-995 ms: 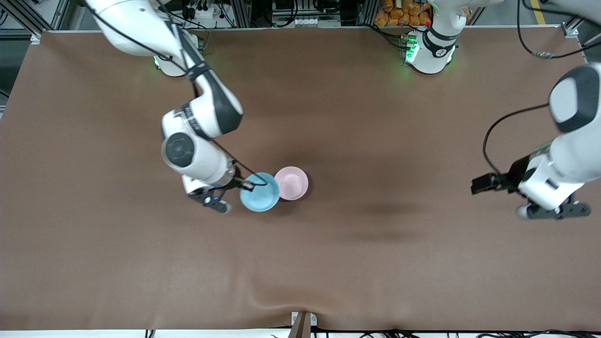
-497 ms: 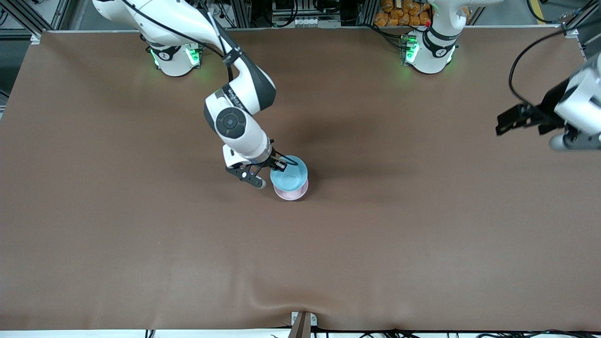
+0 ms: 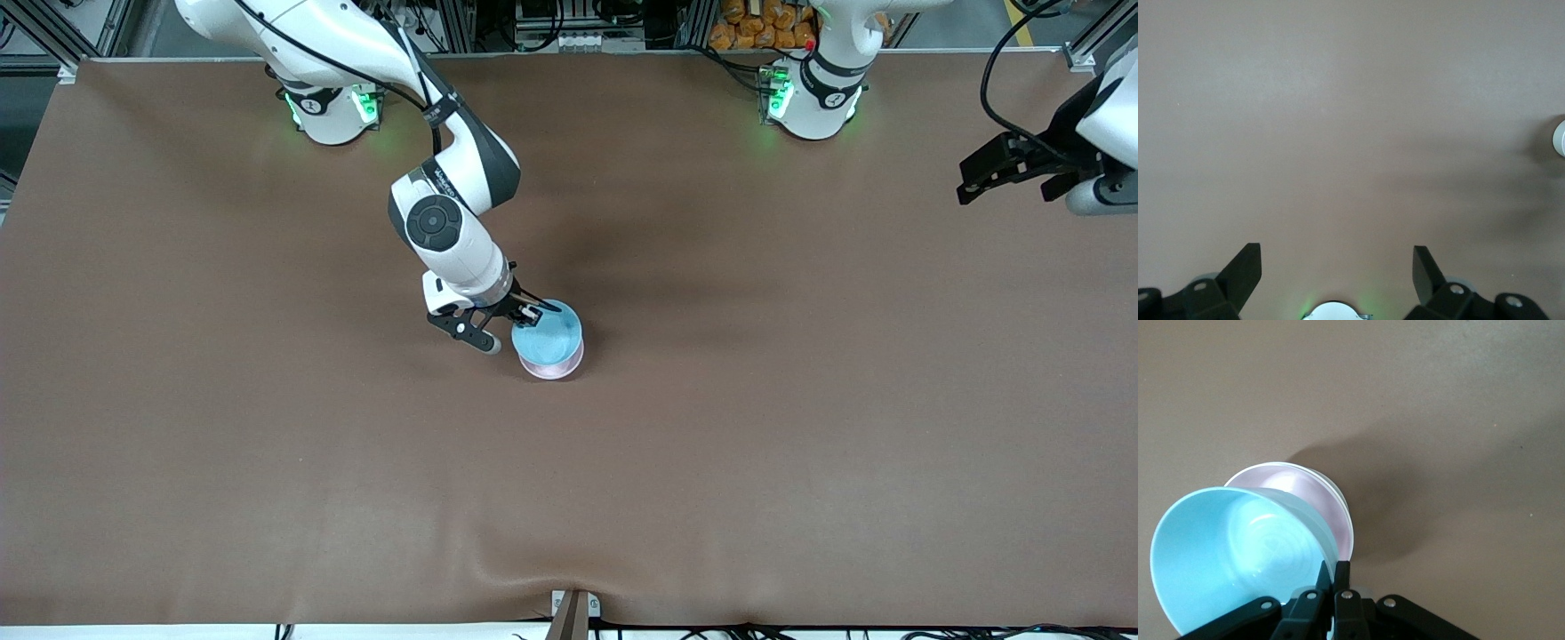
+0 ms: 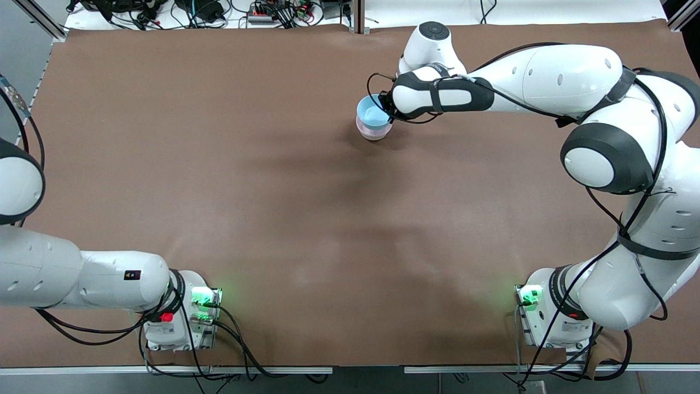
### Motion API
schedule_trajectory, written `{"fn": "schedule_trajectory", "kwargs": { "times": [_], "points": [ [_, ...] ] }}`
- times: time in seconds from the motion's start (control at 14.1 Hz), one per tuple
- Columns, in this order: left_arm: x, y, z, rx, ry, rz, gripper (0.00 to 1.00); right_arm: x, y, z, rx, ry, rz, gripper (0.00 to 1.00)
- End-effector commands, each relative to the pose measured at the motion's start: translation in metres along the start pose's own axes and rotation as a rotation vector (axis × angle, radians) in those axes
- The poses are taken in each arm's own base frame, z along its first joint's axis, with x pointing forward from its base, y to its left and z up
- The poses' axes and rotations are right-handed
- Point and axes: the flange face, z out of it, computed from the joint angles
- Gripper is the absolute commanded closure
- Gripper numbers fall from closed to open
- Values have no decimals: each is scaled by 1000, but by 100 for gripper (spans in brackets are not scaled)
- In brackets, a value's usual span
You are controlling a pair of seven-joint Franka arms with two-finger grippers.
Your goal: Stack pink and blue bowls on white bowl
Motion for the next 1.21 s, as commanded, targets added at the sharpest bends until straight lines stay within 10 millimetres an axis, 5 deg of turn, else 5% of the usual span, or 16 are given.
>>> {"fn": "schedule_trajectory", "kwargs": {
  "times": [0.0,0.14,0.21,0.43,0.64,0.78,1.14],
  "points": [
    [8,-20,7,11,33,48,0,-1,7,-7,11,-1,-42,100],
    [8,-20,7,11,34,45,0,0,8,-7,8,-3,-43,96],
    [8,-20,7,11,33,45,0,0,7,-6,6,-4,-57,81],
    [12,-20,14,6,19,50,0,-5,2,-3,11,-6,-58,0],
    [12,-23,14,-2,20,50,0,9,7,-22,12,-7,-39,0],
    [12,-23,15,-4,18,48,0,35,23,-61,-13,-18,-10,0],
    [13,-17,18,0,3,-11,0,146,119,-163,-15,-9,-57,0]
  ]
}}
